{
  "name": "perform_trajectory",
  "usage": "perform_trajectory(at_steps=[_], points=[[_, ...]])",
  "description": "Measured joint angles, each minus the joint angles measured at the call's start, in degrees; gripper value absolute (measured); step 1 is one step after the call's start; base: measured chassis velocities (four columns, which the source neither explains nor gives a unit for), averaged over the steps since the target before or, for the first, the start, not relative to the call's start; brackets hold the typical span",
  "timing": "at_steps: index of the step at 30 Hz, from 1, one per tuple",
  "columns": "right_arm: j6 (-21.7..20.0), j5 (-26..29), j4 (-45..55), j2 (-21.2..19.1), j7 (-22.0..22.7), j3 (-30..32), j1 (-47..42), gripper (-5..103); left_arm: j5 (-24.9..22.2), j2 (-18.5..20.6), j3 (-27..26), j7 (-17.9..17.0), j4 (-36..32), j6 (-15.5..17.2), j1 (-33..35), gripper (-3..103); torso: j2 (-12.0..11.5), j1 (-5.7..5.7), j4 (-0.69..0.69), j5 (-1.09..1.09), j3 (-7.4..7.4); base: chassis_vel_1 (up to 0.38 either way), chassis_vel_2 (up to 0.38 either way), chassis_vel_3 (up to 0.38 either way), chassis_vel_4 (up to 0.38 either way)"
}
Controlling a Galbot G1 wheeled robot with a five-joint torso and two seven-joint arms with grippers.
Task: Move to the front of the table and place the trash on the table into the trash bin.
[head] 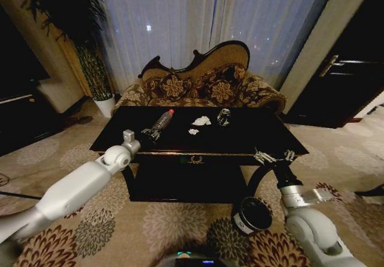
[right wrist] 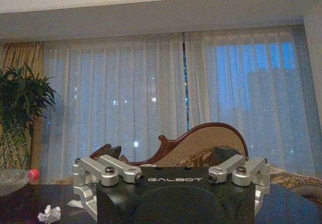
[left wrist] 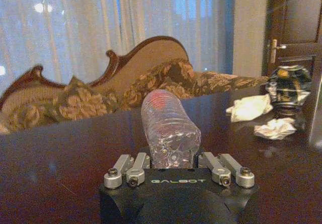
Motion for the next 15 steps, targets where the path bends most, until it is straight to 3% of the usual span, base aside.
perform_trajectory(at_steps=[11,15], points=[[0.0,0.0,0.2,0.3,0.1,-0.7,-0.4,100,10.1,7.1,-2.5,3.9,-3.7,-4.7,2.3,36,0.0,0.00,0.00,0.00,0.00,0.000,0.000,0.000,0.000],[0.1,0.0,0.2,0.5,0.1,-0.8,-0.6,100,16.3,9.3,-2.1,5.5,-3.9,-8.0,0.4,36,0.0,0.00,0.00,0.01,0.00,0.000,0.000,0.000,0.000]])
